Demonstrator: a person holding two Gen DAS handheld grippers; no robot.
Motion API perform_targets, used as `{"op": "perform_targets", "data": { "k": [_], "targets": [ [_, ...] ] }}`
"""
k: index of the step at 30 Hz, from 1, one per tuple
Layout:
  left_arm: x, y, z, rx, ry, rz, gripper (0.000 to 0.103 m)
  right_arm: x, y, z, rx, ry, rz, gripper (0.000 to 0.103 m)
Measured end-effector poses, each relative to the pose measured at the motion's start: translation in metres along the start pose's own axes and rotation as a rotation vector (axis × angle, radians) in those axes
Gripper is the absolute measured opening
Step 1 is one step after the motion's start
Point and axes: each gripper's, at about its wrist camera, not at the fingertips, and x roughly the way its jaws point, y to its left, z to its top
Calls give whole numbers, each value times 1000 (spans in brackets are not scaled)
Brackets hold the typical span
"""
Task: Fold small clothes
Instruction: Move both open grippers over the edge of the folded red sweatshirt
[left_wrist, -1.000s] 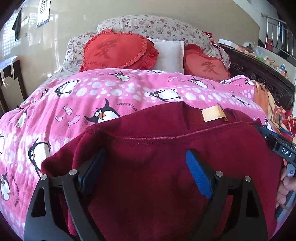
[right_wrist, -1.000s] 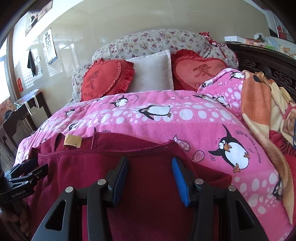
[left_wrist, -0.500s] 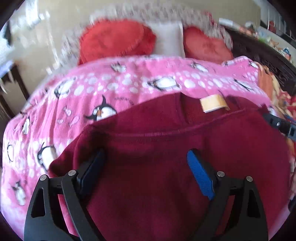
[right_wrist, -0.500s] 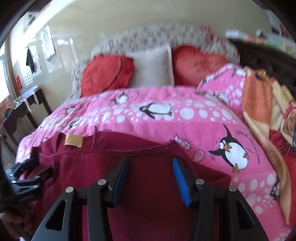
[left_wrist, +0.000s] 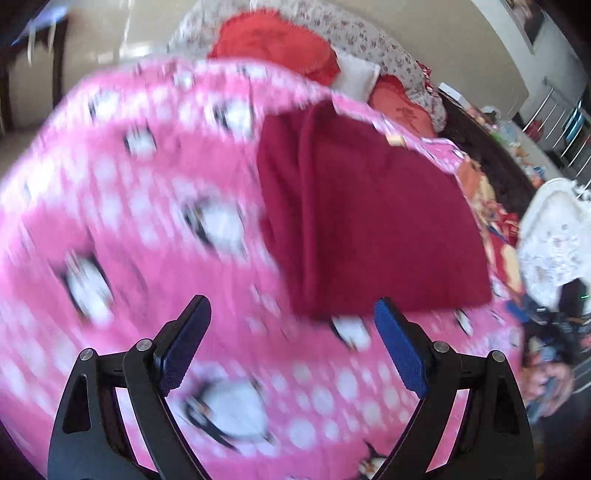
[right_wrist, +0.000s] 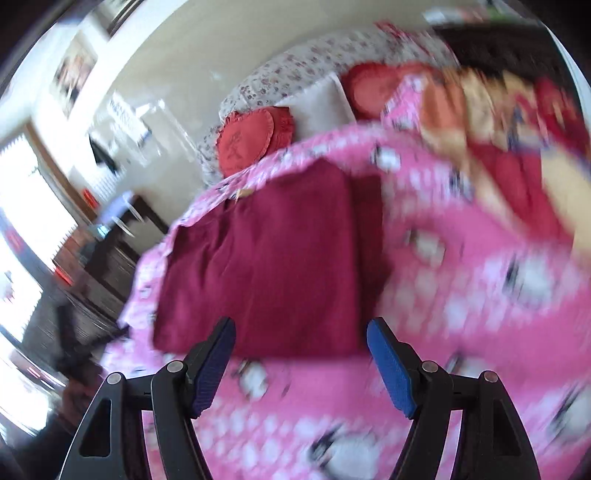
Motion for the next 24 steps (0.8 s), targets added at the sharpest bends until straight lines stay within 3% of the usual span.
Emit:
{"op": "perform_targets", "data": {
  "k": [3,6,11,16,21,24],
  "targets": [
    [17,-17,-17,29,51,-43,90,16,1,-15,12,27,-54,72],
    [23,-28,-21,57,10,-26,95,28,14,-23,-7,20,-36,72],
    [38,-28,-2,-7,-7,-102,99,55,39,-40,-186,53,-109,73],
    [53,-17,18,-103,-12,-220,100,58,38,-42,-207,43,-115,74],
    [40,-16,1,-146,24,-311,100,60,40,-47,-222,40,-129,74],
    [41,-19,2,-140,21,-321,100,59,43,-48,-228,41,-135,74]
  ]
}}
